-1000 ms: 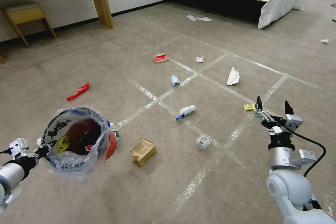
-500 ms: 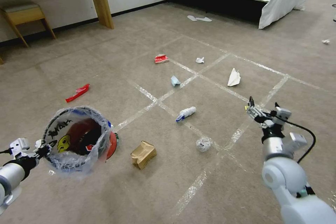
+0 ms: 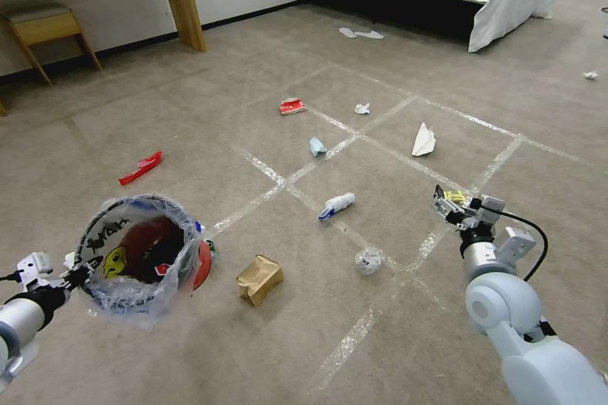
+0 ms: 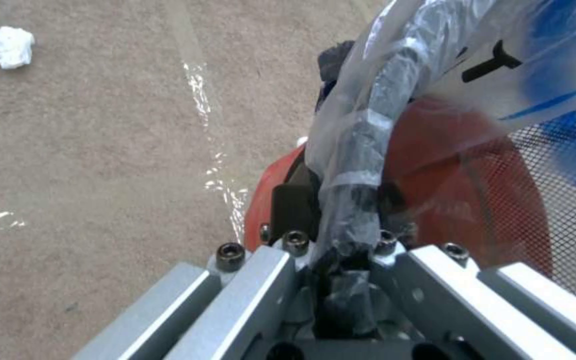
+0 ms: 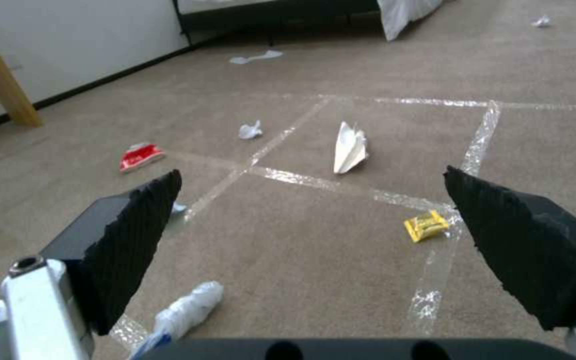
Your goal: Pick up the trash bin and place the garbage on the floor into it.
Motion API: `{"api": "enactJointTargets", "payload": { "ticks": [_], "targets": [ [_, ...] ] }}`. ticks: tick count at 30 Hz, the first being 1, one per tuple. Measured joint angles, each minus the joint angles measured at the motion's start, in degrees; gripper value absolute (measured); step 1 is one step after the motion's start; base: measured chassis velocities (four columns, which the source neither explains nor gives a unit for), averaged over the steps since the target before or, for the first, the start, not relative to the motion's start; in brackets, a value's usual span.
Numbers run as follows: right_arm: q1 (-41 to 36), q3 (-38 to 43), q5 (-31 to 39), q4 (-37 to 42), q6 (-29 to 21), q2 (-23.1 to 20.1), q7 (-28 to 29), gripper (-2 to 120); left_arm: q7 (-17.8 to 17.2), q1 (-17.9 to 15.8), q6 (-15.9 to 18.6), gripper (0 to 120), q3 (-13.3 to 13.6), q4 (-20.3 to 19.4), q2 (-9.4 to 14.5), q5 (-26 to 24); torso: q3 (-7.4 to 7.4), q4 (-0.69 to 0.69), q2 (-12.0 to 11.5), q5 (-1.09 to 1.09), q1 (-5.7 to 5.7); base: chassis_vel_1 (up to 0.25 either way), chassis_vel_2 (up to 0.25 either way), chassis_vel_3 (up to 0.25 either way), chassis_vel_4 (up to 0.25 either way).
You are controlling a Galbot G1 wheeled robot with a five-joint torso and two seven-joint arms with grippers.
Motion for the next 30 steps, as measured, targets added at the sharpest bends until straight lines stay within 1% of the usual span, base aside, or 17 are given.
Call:
{"api": "enactJointTargets", "payload": {
  "ticks": [1, 3, 5, 6, 7, 9, 11, 14, 15, 17, 18, 20, 21, 23, 26, 28, 30],
  "targets": [
    [0.18, 0.00, 0.20, -0.28, -0.23, -0.10, 0.02, 100, -0.02, -0.02, 0.00, 0, 0.03, -0.01, 0.01, 0.00, 0.00, 0.00, 0.00, 0.00, 0.00, 0.000, 0.000, 0.000, 0.000],
    [3.00, -1.08, 4.67, -2.85, -3.35, -0.66, 1.47, 100, -0.06, -0.16, 0.00, 0, -0.02, -0.03, -0.02, -0.05, 0.00, 0.00, 0.00, 0.00, 0.00, 0.000, 0.000, 0.000, 0.000],
    [3.60, -1.38, 5.61, -3.33, -3.97, -0.73, 1.81, 100, -0.07, -0.16, 0.00, 0, -0.07, -0.04, -0.06, -0.05, 0.00, 0.00, 0.00, 0.00, 0.00, 0.000, 0.000, 0.000, 0.000],
    [5.25, -2.42, 8.53, -4.67, -5.80, -0.91, 2.81, 100, -0.12, -0.15, 0.00, 0, -0.19, -0.15, -0.20, -0.06, 0.00, 0.00, 0.00, 0.00, 0.00, 0.000, 0.000, 0.000, 0.000],
    [5.25, -2.42, 8.53, -4.67, -5.80, -0.91, 2.81, 100, -0.12, -0.15, 0.00, 0, -0.19, -0.15, -0.20, -0.06, 0.00, 0.00, 0.00, 0.00, 0.00, 0.000, 0.000, 0.000, 0.000],
    [7.95, -4.65, 13.34, -7.12, -8.82, -0.75, 5.09, 100, -0.24, 0.02, 0.00, 0, -0.24, -0.53, -0.60, 0.00, 0.00, 0.00, 0.00, -0.01, 0.00, 0.000, 0.000, 0.000, 0.000],
    [9.07, -5.82, 15.25, -8.29, -10.06, -0.20, 6.23, 100, -0.29, 0.12, 0.00, 0, -0.24, -0.66, -0.77, 0.11, 0.00, 0.00, 0.00, -0.01, 0.00, 0.000, 0.000, 0.000, 0.000],
    [11.93, -10.76, 20.55, -12.83, -13.73, 3.73, 9.58, 100, -0.35, 0.55, 0.00, 0, -0.27, -0.87, -1.35, 0.75, 0.01, 0.00, 0.00, -0.01, 0.00, 0.000, 0.000, 0.000, 0.000],
    [11.93, -10.76, 20.55, -12.83, -13.73, 3.73, 9.58, 100, -0.35, 0.55, 0.00, 0, -0.27, -0.87, -1.35, 0.75, 0.01, 0.00, 0.00, -0.01, 0.00, 0.000, 0.000, 0.000, 0.000],
    [13.64, -14.42, 21.88, -17.53, -15.21, 7.62, 10.95, 100, -0.36, 0.67, 0.00, 0, -0.34, -0.87, -1.68, 1.05, 0.00, 0.00, 0.00, -0.01, 0.00, 0.000, 0.000, 0.000, 0.000],
    [13.64, -14.42, 21.88, -17.53, -15.21, 7.62, 10.95, 100, -0.36, 0.67, 0.00, 0, -0.34, -0.87, -1.68, 1.05, 0.00, 0.00, 0.00, -0.01, 0.00, 0.000, 0.000, 0.000, 0.000],
    [16.22, -17.96, 21.47, -24.61, -16.01, 12.05, 11.55, 100, -0.38, 0.92, 0.00, 0, -0.53, -0.87, -1.99, 1.31, 0.01, 0.01, 0.00, 0.01, 0.00, 0.000, 0.000, 0.000, 0.000],
    [16.22, -17.96, 21.47, -24.61, -16.01, 12.05, 11.55, 100, -0.38, 0.92, 0.00, 0, -0.53, -0.87, -1.99, 1.31, 0.01, 0.01, 0.00, 0.01, 0.00, 0.000, 0.000, 0.000, 0.000],
    [18.36, -20.02, 19.48, -30.82, -15.62, 14.53, 11.10, 100, -0.40, 1.24, 0.00, 0, -0.81, -0.91, -2.22, 1.48, 0.01, 0.02, 0.00, -0.01, 0.00, 0.000, 0.000, 0.000, 0.000],
    [19.70, -20.84, 18.51, -33.90, -15.27, 15.73, 10.48, 100, -0.40, 1.48, 0.00, 0, -0.97, -0.91, -2.31, 1.53, 0.00, 0.01, 0.00, 0.00, 0.00, 0.000, 0.000, 0.000, 0.000],
    [22.01, -21.58, 16.16, -38.76, -14.31, 17.41, 9.35, 100, -0.39, 1.88, 0.00, 0, -1.40, -0.91, -2.38, 1.69, 0.01, 0.01, 0.00, -0.01, 0.00, 0.000, 0.000, 0.000, 0.000],
    [22.66, -21.73, 15.34, -40.33, -14.03, 17.82, 9.02, 100, -0.35, 2.03, 0.00, 0, -1.54, -0.85, -2.38, 1.72, 0.00, 0.01, 0.00, -0.01, 0.00, 0.000, 0.000, 0.000, 0.000]
  ]
}}
